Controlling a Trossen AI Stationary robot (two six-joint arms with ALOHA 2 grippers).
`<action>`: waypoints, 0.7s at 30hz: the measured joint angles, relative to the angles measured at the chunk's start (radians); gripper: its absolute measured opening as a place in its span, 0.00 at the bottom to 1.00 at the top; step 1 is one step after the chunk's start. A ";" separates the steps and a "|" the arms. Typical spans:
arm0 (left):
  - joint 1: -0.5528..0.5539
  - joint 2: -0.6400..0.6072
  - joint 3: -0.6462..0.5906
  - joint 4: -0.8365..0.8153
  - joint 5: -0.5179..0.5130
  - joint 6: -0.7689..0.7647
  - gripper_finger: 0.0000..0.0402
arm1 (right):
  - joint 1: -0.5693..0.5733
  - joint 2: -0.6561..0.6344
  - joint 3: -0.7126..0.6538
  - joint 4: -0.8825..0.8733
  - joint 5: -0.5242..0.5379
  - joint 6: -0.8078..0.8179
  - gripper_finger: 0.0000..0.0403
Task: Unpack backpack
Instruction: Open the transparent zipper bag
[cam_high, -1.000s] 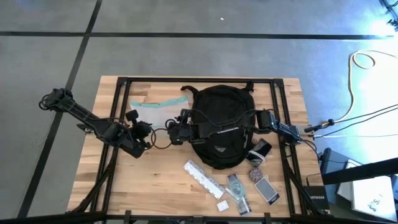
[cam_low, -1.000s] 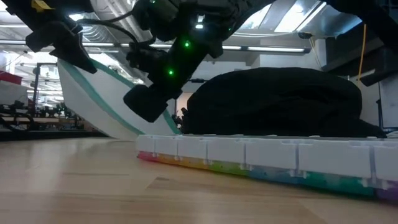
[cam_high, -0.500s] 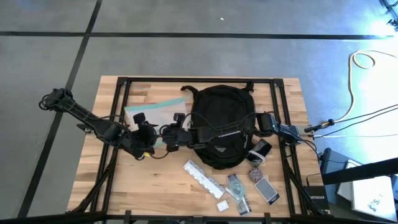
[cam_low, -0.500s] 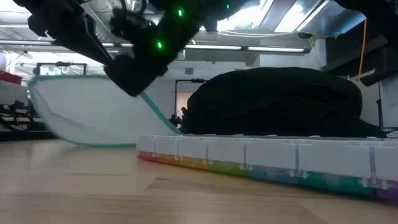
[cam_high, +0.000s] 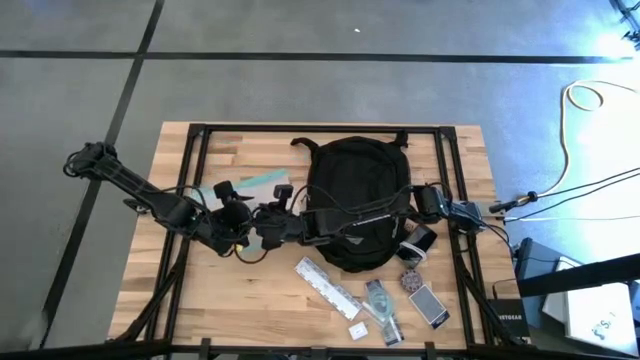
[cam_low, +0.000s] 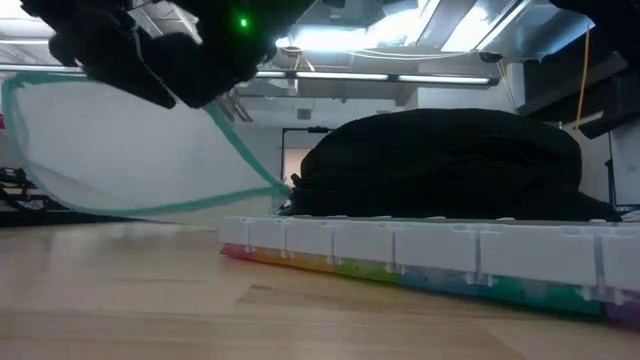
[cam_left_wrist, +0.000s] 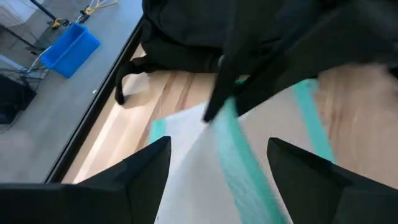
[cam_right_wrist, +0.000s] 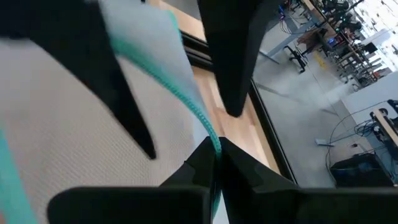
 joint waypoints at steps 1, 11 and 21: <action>0.004 0.001 -0.003 -0.006 -0.019 -0.003 0.63 | 0.004 0.000 0.006 -0.006 -0.003 -0.001 0.00; 0.012 0.010 -0.017 0.000 -0.068 -0.008 0.35 | 0.023 0.000 0.010 -0.023 -0.016 -0.005 0.00; 0.019 0.011 -0.018 0.059 -0.129 -0.175 0.01 | 0.023 0.000 0.010 -0.008 -0.014 0.009 0.00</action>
